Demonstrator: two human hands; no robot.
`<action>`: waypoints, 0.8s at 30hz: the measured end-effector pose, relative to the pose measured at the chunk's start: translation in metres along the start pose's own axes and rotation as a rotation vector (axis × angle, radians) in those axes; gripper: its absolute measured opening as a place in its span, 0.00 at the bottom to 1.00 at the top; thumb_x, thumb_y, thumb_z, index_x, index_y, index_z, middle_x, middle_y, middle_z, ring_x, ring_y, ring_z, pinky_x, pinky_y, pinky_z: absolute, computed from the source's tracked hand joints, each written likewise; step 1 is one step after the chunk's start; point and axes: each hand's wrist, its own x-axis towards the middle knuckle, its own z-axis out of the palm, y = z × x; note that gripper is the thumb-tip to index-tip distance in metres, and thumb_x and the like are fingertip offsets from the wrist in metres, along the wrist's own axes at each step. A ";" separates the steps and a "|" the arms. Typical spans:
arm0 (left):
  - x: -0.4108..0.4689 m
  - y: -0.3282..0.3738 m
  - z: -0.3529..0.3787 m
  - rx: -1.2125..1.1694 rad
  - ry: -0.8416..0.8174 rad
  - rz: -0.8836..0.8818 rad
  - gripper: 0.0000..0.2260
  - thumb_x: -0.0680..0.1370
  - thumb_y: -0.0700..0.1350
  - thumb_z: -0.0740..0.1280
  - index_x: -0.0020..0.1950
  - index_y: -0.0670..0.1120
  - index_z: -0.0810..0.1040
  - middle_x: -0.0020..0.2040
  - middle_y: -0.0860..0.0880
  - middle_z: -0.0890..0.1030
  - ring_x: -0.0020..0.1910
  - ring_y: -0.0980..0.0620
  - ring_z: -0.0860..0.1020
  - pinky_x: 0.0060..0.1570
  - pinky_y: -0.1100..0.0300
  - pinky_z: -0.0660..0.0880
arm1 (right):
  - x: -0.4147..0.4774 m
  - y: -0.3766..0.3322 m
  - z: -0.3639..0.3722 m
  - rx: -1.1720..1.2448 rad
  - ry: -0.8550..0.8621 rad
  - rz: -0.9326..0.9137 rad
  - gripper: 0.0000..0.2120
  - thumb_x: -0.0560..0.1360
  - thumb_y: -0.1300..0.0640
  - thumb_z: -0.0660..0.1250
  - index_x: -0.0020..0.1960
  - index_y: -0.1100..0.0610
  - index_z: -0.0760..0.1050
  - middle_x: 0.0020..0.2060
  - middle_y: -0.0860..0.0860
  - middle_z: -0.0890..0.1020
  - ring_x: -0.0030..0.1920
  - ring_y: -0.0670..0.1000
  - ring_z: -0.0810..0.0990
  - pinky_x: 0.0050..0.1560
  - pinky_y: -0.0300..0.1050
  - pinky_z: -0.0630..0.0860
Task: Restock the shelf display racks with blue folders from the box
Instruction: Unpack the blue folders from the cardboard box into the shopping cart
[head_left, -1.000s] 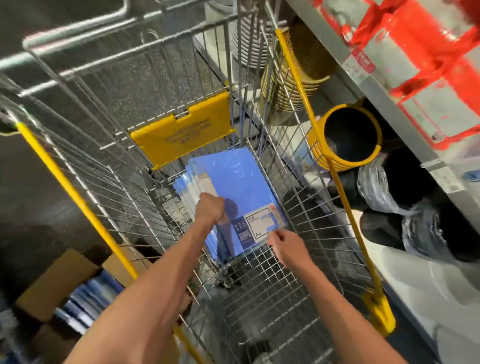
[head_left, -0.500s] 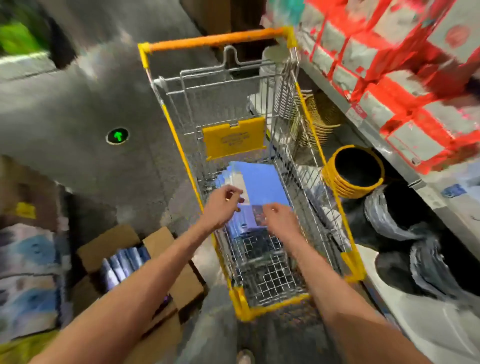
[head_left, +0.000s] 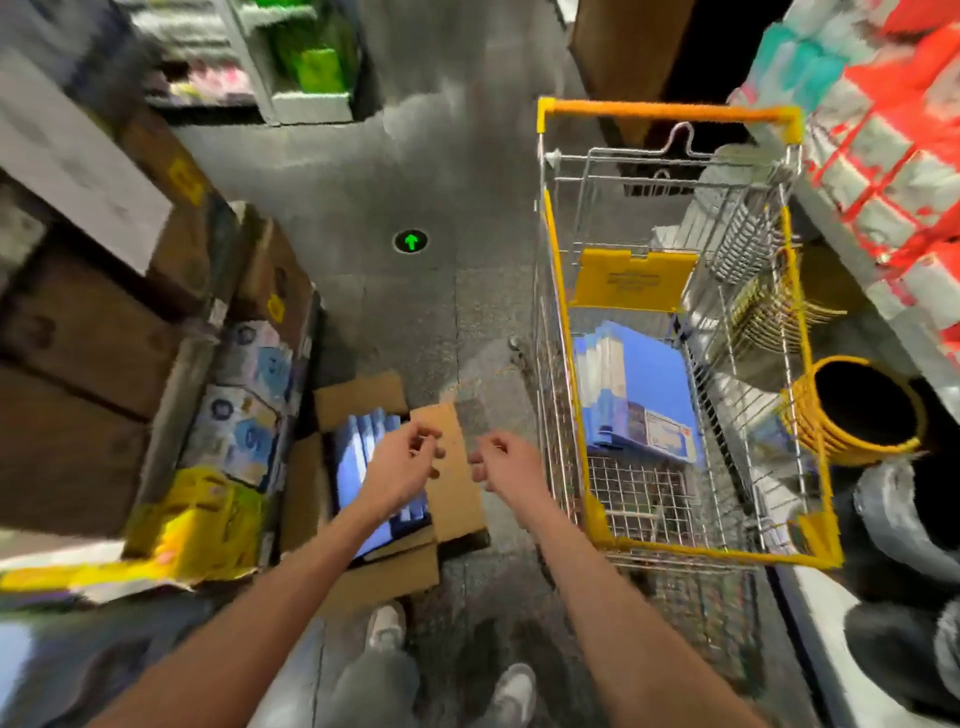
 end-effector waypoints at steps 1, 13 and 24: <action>-0.003 -0.015 -0.013 0.000 0.013 -0.027 0.07 0.84 0.40 0.60 0.53 0.45 0.78 0.43 0.48 0.85 0.38 0.49 0.83 0.41 0.56 0.81 | 0.001 0.001 0.017 -0.020 -0.025 0.012 0.08 0.82 0.56 0.60 0.52 0.56 0.77 0.48 0.56 0.85 0.38 0.50 0.80 0.33 0.38 0.73; 0.033 -0.202 -0.156 -0.069 0.063 -0.303 0.08 0.82 0.39 0.62 0.57 0.41 0.80 0.42 0.48 0.85 0.42 0.44 0.85 0.46 0.48 0.83 | 0.063 0.005 0.251 -0.160 -0.155 0.238 0.15 0.84 0.54 0.56 0.63 0.62 0.74 0.55 0.58 0.83 0.35 0.45 0.75 0.28 0.30 0.72; 0.139 -0.322 -0.177 -0.085 -0.044 -0.437 0.05 0.83 0.47 0.63 0.53 0.50 0.78 0.44 0.49 0.86 0.37 0.52 0.84 0.41 0.56 0.83 | 0.156 0.047 0.372 -0.080 -0.112 0.422 0.16 0.82 0.42 0.58 0.56 0.53 0.76 0.53 0.53 0.83 0.52 0.56 0.82 0.58 0.60 0.77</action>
